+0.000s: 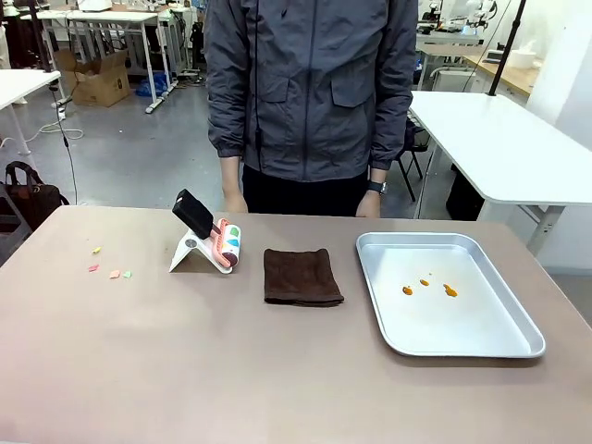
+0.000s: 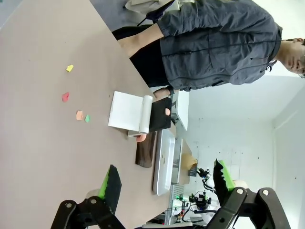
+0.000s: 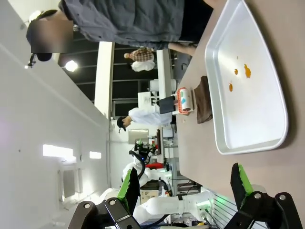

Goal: Clean the surface of the table.
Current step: Hold the Lint Roller with your left hand and the towel with your right hand.

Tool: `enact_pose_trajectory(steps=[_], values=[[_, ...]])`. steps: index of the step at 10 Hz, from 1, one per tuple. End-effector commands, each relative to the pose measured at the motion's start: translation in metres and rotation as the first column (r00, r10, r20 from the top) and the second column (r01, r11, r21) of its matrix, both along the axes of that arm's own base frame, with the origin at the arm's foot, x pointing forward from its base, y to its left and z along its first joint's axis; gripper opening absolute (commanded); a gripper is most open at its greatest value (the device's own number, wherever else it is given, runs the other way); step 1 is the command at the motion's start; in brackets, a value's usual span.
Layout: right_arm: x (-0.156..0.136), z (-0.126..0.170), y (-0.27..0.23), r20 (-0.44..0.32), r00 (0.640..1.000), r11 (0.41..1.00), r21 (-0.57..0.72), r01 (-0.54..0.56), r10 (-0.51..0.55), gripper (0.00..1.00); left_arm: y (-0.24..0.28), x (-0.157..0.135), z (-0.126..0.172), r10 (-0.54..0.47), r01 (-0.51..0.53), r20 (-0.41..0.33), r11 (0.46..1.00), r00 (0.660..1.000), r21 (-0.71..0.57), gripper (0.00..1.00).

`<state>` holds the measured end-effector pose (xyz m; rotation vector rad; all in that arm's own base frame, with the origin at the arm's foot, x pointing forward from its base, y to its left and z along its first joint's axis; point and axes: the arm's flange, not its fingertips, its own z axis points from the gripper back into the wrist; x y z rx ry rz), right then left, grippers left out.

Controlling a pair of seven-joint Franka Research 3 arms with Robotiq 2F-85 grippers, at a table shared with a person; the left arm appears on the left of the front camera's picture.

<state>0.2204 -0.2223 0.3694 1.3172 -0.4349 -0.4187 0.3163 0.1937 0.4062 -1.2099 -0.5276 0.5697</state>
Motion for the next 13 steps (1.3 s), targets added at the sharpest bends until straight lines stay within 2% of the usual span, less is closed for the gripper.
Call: enact_pose_trajectory(steps=[1,5,6,7,10,11,13], values=[[-0.002,0.005,-0.002,0.028,1.0,1.0,0.008,0.003,-0.003,1.0,0.006,-0.006,-0.003,0.007,-0.008,-0.008,1.0,1.0,-0.029,1.0],[-0.002,0.005,-0.002,0.028,1.0,1.0,0.008,0.003,-0.003,1.0,0.006,-0.006,-0.003,0.007,-0.008,-0.008,1.0,1.0,-0.029,1.0],[-0.004,0.002,0.0,0.0,1.0,1.0,0.005,-0.001,0.001,1.0,0.008,-0.007,-0.004,0.012,-0.012,-0.01,1.0,1.0,-0.02,1.0],[0.002,0.015,0.017,-0.034,0.999,0.996,-0.086,-0.013,0.01,1.0,-0.005,0.001,0.01,-0.003,0.006,-0.041,0.997,0.999,0.075,1.0],[0.046,0.068,0.1,-0.029,0.996,0.944,-0.317,-0.092,0.087,1.0,-0.058,0.047,0.07,-0.171,0.185,-0.074,0.942,0.982,0.28,1.0],[0.064,0.08,0.132,-0.011,0.993,0.919,-0.376,-0.116,0.121,1.0,-0.08,0.065,0.083,-0.193,0.218,-0.107,0.917,0.975,0.334,1.0],[0.103,0.094,0.216,-0.044,0.97,0.836,-0.5,-0.229,0.239,1.0,-0.129,0.105,0.1,-0.263,0.319,-0.186,0.845,0.947,0.428,1.0]])
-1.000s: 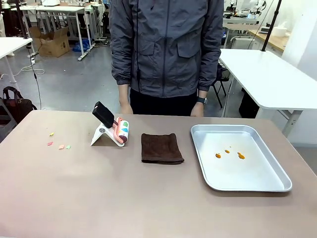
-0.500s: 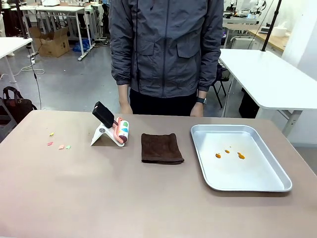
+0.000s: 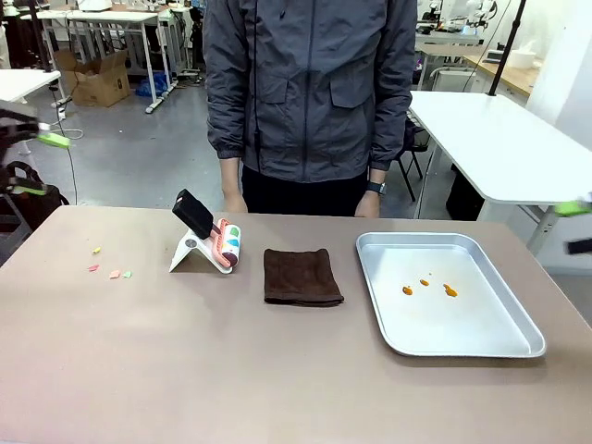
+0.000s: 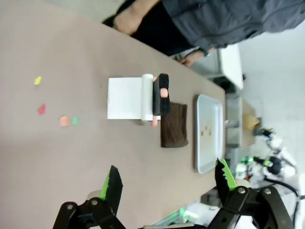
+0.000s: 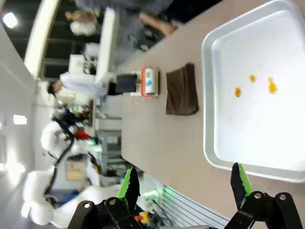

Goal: Clean the surface of the table.
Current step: Hold the Lint Roller with your left hand and the towel with your right hand.

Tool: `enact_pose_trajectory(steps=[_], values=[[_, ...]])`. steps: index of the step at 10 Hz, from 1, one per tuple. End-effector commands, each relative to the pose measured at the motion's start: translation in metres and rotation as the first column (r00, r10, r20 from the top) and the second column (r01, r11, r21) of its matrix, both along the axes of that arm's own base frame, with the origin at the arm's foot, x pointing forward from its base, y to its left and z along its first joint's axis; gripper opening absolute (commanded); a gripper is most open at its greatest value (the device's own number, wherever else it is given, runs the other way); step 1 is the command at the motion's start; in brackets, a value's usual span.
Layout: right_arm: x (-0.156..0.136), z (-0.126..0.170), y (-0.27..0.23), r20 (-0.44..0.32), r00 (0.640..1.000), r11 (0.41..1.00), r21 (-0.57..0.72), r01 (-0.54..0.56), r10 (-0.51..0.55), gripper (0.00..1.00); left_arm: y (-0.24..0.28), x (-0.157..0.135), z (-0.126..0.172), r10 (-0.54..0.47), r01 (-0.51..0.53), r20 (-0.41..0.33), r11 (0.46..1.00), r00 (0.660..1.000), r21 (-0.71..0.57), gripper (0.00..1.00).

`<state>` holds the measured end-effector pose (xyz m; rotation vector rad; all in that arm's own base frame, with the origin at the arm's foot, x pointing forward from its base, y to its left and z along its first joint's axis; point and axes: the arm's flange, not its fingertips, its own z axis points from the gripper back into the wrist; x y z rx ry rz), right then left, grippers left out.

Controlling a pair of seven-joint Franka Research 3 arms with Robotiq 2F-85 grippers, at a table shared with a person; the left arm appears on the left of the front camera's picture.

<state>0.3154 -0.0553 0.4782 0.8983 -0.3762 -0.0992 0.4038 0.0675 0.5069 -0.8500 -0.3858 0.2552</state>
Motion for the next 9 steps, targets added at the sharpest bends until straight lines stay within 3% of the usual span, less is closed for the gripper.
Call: enact_pose_trajectory(steps=[1,2,3,5,9], values=[[0.024,-0.01,0.091,0.0,0.999,0.995,-0.09,-0.054,0.054,1.0,-0.026,0.035,0.0,-0.057,0.066,-0.08,0.991,0.995,0.115,1.0],[0.039,-0.009,0.132,0.008,0.996,0.99,-0.114,-0.083,0.084,1.0,-0.049,0.052,-0.003,-0.049,0.064,-0.1,0.987,0.994,0.15,1.0],[0.055,-0.013,0.172,0.008,0.999,0.984,-0.169,-0.048,0.05,1.0,-0.07,0.069,-0.009,-0.081,0.102,-0.131,0.981,0.988,0.163,1.0],[0.086,-0.045,0.248,-0.049,0.994,0.952,-0.288,-0.105,0.095,1.0,-0.096,0.096,-0.027,-0.112,0.142,-0.164,0.972,0.98,0.187,1.0],[0.107,-0.101,0.321,-0.161,0.976,0.9,-0.386,-0.202,0.149,1.0,-0.111,0.117,-0.058,-0.19,0.226,-0.188,0.954,0.964,0.196,1.0]])
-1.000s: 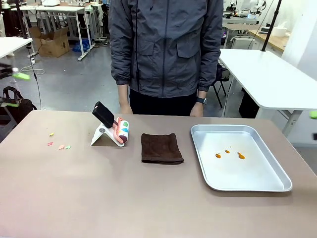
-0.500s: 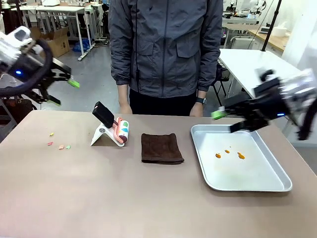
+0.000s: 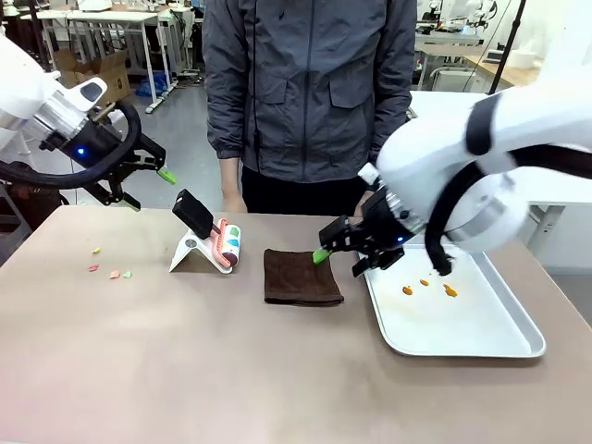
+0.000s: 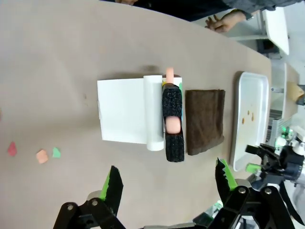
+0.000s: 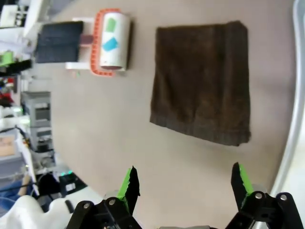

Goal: Clean the surface of the table.
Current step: Hold the Lint Roller with your left hand and the towel with your right hand.

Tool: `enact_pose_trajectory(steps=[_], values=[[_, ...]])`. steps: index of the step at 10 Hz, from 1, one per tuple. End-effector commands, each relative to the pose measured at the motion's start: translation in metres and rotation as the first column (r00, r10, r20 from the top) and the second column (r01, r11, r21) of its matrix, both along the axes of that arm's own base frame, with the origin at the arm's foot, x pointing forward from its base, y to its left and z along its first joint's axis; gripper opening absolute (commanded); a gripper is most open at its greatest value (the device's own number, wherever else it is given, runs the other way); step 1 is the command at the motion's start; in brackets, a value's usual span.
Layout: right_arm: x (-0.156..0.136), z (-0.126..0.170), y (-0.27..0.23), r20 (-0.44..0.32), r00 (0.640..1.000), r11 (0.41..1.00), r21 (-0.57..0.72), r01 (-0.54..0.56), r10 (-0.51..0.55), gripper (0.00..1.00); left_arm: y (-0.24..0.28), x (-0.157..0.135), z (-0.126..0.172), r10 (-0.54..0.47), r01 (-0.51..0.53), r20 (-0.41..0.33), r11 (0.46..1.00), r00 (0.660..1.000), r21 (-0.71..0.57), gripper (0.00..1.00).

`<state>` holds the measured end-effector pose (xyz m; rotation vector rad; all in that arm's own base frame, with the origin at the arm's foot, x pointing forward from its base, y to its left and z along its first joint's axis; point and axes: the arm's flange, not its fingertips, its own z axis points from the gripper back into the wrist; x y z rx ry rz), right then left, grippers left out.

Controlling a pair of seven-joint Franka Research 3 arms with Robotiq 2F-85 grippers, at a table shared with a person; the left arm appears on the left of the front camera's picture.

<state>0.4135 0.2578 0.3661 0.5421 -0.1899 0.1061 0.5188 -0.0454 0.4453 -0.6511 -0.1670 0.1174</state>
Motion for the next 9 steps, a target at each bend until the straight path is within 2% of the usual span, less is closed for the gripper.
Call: enact_pose_trajectory(steps=[1,2,3,4,8,9], values=[[0.01,0.006,0.009,-0.037,0.999,0.999,-0.033,0.012,-0.013,1.0,-0.001,0.002,-0.001,-0.059,0.059,-0.004,0.998,0.998,0.0,1.0],[0.01,0.005,0.005,-0.046,0.999,1.0,-0.023,0.013,-0.014,1.0,-0.003,0.002,-0.005,-0.082,0.082,-0.004,0.997,0.997,0.003,1.0],[0.008,0.009,-0.003,-0.054,0.998,0.999,0.019,0.034,-0.033,1.0,-0.008,0.001,-0.006,-0.053,0.055,-0.035,0.996,0.998,0.068,1.0],[0.008,-0.011,0.006,-0.034,0.999,1.0,-0.026,-0.005,0.004,1.0,-0.003,0.001,-0.007,-0.035,0.035,-0.008,0.999,0.999,-0.002,1.0],[0.008,-0.009,0.004,-0.046,0.999,1.0,-0.018,-0.004,0.003,1.0,-0.005,0.001,-0.01,-0.045,0.045,-0.016,0.999,0.999,0.013,1.0],[0.029,-0.01,0.019,-0.026,0.999,0.998,-0.063,0.019,-0.021,1.0,-0.019,0.008,-0.015,-0.053,0.053,-0.032,0.998,0.998,0.015,1.0]])
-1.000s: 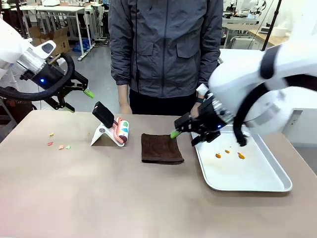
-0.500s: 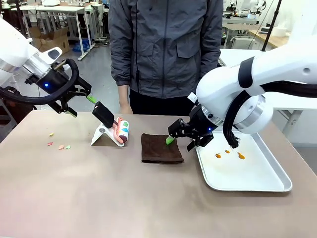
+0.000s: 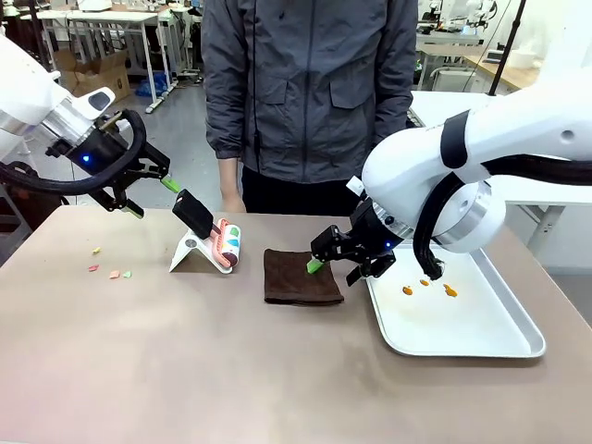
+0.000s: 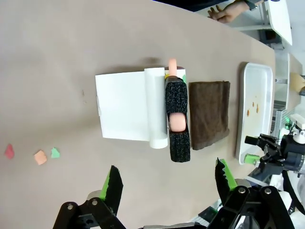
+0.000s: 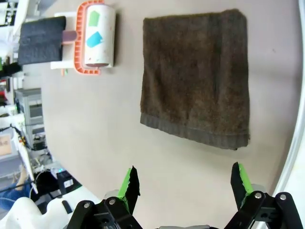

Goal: Clean the surface of the table.
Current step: Hold the Lint Roller with your left hand and the towel with your right hand.

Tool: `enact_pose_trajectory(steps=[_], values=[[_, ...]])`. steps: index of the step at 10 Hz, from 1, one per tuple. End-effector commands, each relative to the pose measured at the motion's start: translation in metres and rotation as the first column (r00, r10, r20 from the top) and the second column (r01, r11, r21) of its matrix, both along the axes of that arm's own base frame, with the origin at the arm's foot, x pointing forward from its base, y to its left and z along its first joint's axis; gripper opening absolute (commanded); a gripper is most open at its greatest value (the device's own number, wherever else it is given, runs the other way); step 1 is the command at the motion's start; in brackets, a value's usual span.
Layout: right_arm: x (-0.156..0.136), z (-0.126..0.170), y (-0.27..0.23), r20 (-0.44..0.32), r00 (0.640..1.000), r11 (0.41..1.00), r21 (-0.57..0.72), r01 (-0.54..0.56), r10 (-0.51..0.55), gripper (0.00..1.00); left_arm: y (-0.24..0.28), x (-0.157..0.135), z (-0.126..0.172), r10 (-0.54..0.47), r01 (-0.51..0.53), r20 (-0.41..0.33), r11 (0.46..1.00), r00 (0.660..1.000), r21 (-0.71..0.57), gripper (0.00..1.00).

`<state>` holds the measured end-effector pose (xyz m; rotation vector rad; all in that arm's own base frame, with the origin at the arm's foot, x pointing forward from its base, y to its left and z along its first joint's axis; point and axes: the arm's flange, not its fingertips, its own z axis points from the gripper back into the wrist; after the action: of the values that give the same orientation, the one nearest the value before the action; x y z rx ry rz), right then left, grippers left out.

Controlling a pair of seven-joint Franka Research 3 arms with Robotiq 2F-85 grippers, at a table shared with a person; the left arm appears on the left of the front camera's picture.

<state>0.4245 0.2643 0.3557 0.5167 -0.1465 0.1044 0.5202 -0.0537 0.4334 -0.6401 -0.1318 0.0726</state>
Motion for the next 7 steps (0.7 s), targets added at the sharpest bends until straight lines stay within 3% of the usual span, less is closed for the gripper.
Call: enact_pose_trajectory(steps=[1,4,7], values=[[0.032,-0.002,0.027,0.014,0.998,0.994,-0.093,0.056,-0.055,1.0,-0.019,0.01,-0.005,0.037,-0.037,0.018,0.999,0.999,0.023,1.0],[0.077,-0.021,0.05,-0.008,0.996,0.977,-0.198,0.082,-0.085,1.0,-0.033,0.02,-0.023,0.033,-0.033,-0.035,0.999,0.999,0.011,1.0],[0.098,-0.037,0.067,-0.016,0.995,0.951,-0.295,0.089,-0.097,1.0,-0.04,0.028,-0.029,0.022,-0.022,-0.053,1.0,0.998,-0.004,1.0]])
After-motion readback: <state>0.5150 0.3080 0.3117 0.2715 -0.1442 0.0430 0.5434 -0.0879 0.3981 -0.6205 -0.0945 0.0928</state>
